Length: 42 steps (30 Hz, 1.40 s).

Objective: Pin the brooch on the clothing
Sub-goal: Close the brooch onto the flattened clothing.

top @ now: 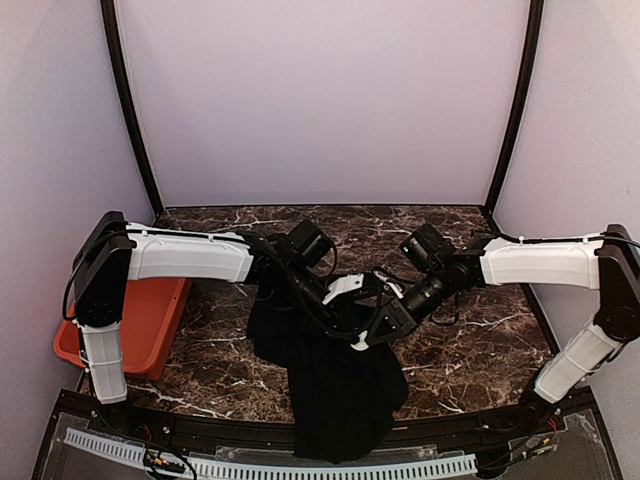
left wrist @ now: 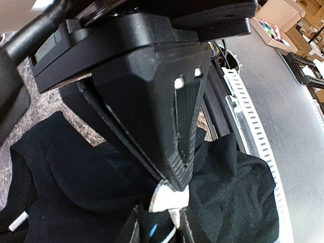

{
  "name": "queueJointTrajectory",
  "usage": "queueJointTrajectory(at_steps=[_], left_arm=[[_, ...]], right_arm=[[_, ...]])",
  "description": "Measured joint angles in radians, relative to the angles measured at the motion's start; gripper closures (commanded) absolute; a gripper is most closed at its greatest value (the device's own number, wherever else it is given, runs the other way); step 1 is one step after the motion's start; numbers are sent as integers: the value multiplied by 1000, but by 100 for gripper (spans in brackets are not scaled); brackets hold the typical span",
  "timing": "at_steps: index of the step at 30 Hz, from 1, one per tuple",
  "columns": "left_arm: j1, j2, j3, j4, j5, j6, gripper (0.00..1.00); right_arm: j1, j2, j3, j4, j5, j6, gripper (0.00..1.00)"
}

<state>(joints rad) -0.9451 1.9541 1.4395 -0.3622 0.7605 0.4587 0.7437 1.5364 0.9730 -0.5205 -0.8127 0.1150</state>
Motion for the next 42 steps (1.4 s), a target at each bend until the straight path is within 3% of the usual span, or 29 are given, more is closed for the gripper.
queueJointTrajectory(at_steps=[14, 28, 34, 42], left_arm=[[-3, 0, 0, 0, -11, -11, 79], [-24, 13, 18, 0, -93, -23, 79], [-35, 13, 22, -2, -130, -26, 86], [-53, 21, 52, -32, -227, -40, 87]], right_arm=[[0, 0, 0, 0, 3, 3, 100], [-5, 0, 0, -14, 27, 29, 100], [-5, 0, 0, -18, 35, 36, 100], [-7, 0, 0, -27, 63, 35, 100]])
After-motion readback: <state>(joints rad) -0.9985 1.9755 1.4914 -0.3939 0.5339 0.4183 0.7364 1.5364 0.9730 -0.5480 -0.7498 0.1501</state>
